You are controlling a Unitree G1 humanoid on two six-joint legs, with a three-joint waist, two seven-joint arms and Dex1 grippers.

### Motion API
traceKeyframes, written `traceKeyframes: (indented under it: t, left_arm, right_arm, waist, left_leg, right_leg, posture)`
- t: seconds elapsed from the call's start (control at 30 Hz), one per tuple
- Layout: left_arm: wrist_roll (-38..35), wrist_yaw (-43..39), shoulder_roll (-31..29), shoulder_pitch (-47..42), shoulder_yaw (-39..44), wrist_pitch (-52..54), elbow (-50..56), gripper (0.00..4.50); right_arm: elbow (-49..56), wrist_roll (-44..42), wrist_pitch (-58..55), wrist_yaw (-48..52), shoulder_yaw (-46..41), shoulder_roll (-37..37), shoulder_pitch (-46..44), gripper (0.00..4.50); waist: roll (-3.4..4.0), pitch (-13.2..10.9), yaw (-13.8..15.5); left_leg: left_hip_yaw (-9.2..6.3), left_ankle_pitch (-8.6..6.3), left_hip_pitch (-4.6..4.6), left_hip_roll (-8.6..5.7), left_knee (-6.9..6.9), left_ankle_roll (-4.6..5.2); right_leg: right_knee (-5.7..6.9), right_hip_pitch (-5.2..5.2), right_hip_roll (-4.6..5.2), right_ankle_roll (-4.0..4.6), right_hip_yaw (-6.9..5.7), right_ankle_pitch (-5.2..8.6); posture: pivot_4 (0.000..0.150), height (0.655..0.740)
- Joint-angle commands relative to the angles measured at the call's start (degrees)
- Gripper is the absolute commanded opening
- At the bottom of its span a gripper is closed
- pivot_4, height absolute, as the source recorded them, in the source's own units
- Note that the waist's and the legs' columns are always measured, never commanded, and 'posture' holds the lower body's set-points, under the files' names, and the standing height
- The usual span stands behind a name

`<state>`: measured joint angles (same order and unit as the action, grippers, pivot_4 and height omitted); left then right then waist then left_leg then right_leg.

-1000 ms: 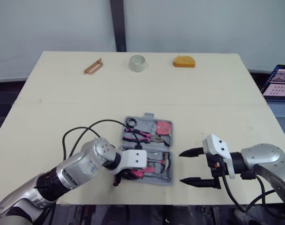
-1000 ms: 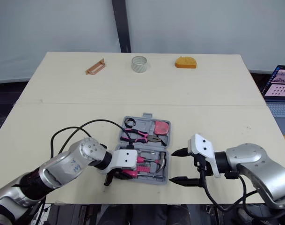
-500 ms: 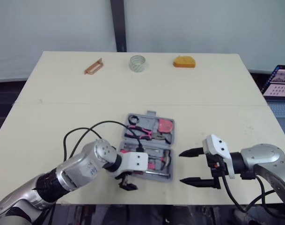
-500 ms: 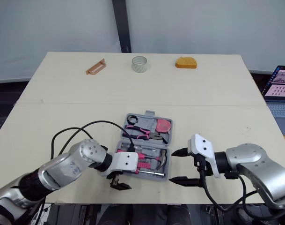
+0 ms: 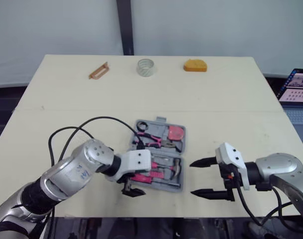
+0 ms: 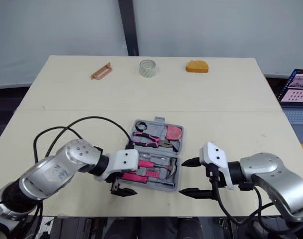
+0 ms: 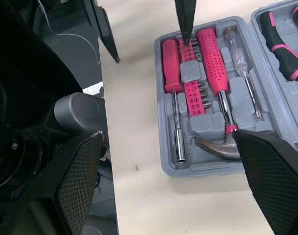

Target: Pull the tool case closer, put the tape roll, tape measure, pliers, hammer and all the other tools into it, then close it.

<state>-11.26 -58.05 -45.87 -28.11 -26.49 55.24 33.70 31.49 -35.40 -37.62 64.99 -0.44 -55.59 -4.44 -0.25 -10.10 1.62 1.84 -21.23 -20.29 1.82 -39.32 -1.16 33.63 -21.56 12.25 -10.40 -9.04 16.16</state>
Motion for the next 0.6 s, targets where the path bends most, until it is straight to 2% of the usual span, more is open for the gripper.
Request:
traceKeyframes:
  t: [0.03,0.07,0.17,0.3,0.33,0.4,0.6]
  left_arm:
    - [-2.51,0.92,3.51,4.8,7.61,-13.62,-8.48,4.46]
    - [-2.46,1.14,4.5,6.01,8.76,-17.29,-11.01,4.46]
    - [-5.2,0.56,8.57,10.62,12.48,-25.82,-16.01,3.6]
    - [-5.84,0.5,11.77,13.09,14.03,-30.9,-18.54,1.65]
    - [-5.57,0.23,11.84,13.46,13.83,-31.67,-19.04,1.0]
    - [-5.48,-0.24,11.78,14.18,13.57,-32.22,-19.73,0.05]
    - [-3.38,-1.56,9.78,15.71,12.32,-34.23,-21.21,0.05]
  right_arm:
    - [0.8,-0.96,0.38,-0.26,-0.49,0.69,-0.89,4.5]
    - [0.71,-0.91,0.37,-0.36,-0.38,0.83,-1.03,4.5]
    - [0.53,-0.73,0.23,-0.55,-0.29,1.11,-1.35,4.5]
    - [0.25,-0.71,0.02,-0.86,-0.43,1.32,-1.6,4.5]
    - [0.18,-0.75,-0.06,-0.94,-0.39,1.36,-1.64,4.5]
    - [0.1,-0.73,-0.06,-0.93,-0.39,1.3,-1.51,4.5]
    - [-0.13,-0.72,0.0,-0.8,-0.45,1.17,-1.4,4.5]
  waist:
    - [-0.01,-0.01,-0.05]
    - [-0.01,-0.01,-0.03]
    - [-0.01,0.0,-0.05]
    - [0.0,0.0,-0.02]
    - [-0.01,0.0,-0.02]
    - [0.0,0.01,-0.1]
    - [0.0,0.01,-0.15]
  left_leg:
    - [-0.01,0.0,-0.01,0.0,-0.01,0.0]
    - [-0.01,0.0,-0.01,0.0,-0.02,0.0]
    - [-0.01,0.0,-0.01,0.0,-0.03,0.0]
    - [-0.01,-0.01,-0.01,0.0,-0.03,0.01]
    - [-0.01,-0.01,-0.01,0.0,-0.05,0.01]
    - [-0.01,-0.01,0.0,0.0,-0.08,0.01]
    - [-0.01,-0.01,0.01,0.0,-0.05,0.01]
  right_leg:
    - [0.0,0.0,0.0,0.0,-0.02,0.0]
    - [0.0,0.0,0.0,0.0,-0.02,0.0]
    - [-0.01,0.0,0.0,0.0,-0.01,0.0]
    - [0.0,0.01,0.0,-0.01,-0.03,-0.01]
    - [0.01,0.01,0.0,-0.01,-0.03,-0.01]
    - [0.02,0.02,0.0,-0.01,-0.02,-0.01]
    - [0.01,0.02,0.0,-0.01,-0.02,-0.01]
  posture:
    - [0.15,0.74]
    - [0.15,0.74]
    - [0.15,0.74]
    - [0.15,0.74]
    - [0.15,0.74]
    - [0.15,0.74]
    - [0.15,0.74]
